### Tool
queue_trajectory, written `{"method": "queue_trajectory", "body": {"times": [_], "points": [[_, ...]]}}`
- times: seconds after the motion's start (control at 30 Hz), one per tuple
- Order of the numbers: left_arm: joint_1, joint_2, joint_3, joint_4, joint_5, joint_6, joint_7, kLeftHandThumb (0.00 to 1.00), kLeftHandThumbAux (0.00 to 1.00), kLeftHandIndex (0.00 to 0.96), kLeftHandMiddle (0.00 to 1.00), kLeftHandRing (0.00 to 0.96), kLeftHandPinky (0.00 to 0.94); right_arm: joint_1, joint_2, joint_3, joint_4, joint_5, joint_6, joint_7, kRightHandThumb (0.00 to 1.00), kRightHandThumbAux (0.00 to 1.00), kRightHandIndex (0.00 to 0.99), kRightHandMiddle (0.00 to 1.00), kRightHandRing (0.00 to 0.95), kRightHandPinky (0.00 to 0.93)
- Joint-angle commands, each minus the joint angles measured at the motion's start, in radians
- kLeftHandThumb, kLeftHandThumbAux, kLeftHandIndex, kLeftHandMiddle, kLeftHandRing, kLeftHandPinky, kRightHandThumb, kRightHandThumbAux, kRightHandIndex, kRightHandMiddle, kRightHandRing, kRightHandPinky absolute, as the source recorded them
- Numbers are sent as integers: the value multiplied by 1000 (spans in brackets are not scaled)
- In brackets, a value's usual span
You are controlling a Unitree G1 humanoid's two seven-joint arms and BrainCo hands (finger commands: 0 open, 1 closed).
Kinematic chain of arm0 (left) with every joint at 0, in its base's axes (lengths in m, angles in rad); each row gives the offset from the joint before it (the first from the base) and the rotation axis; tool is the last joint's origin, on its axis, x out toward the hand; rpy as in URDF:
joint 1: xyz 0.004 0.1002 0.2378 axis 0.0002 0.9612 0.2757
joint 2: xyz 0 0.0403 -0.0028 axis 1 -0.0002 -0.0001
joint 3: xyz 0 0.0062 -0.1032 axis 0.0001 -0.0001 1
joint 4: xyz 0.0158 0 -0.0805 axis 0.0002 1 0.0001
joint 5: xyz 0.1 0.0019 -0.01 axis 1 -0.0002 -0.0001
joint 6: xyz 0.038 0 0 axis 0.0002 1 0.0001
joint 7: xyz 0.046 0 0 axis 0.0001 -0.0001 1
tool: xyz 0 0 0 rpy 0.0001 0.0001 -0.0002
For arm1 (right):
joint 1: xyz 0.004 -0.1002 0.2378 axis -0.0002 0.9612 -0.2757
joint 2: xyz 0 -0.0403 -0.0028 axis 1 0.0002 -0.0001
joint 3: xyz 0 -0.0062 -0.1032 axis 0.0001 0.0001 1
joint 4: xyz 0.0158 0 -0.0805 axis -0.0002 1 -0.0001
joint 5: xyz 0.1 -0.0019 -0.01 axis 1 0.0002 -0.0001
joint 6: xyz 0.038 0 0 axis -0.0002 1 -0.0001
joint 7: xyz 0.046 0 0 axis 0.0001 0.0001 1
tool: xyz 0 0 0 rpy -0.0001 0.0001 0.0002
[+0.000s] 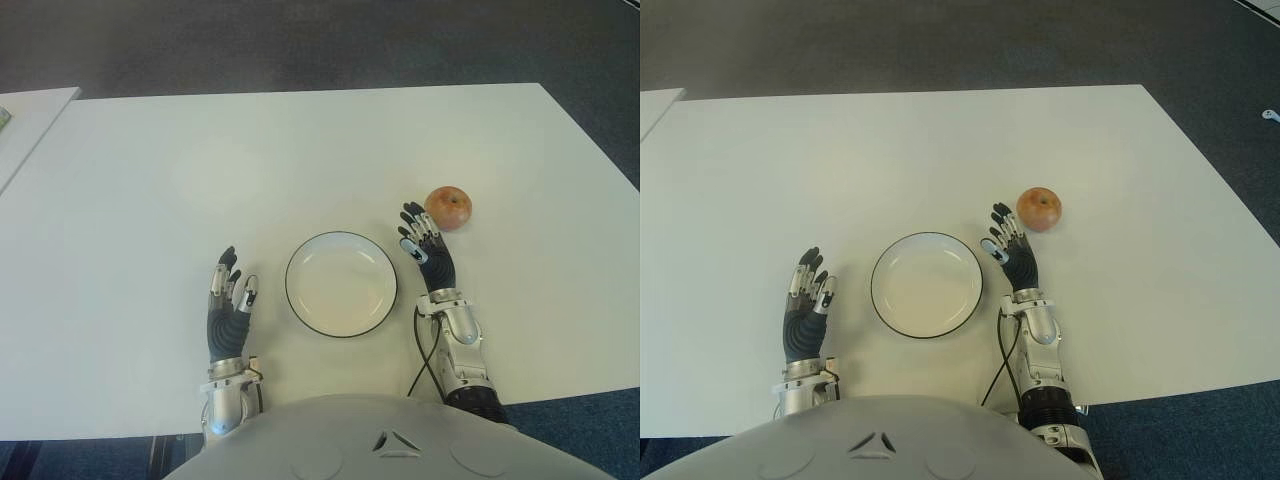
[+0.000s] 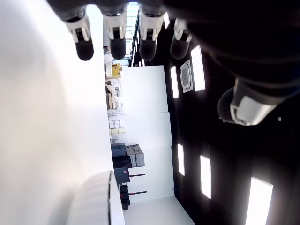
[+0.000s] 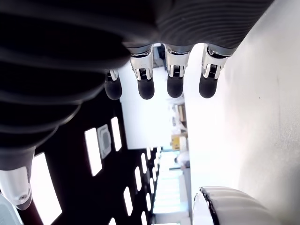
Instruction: Put the apples into the plate.
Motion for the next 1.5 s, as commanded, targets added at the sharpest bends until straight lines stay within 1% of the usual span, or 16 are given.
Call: {"method": "queue_trajectory", "body": {"times": [0.03,0.33,0.83,1.27,1.5], "points": [[1,-9,-2,-1,3,10,3,95,436,0,0,0,0,32,7,4,31,-8,33,-10,145,535,18,0,0,12],[-8,-13,6,14,20,-9,19,89,418,0,0,0,0,30,4,5,33,-9,33,-10,156,533,33,0,0,17],[-14,-10,2,14,53,-4,35,83,410,0,0,0,0,27,7,2,30,1,46,-8,158,540,35,0,0,16],[-25,-15,1,29,42,-17,36,88,410,0,0,0,0,22,4,2,31,-4,43,-11,150,542,32,0,0,17],[-26,-20,1,31,36,-15,37,89,415,0,0,0,0,20,-1,2,29,13,33,15,155,534,46,4,0,30]]}}
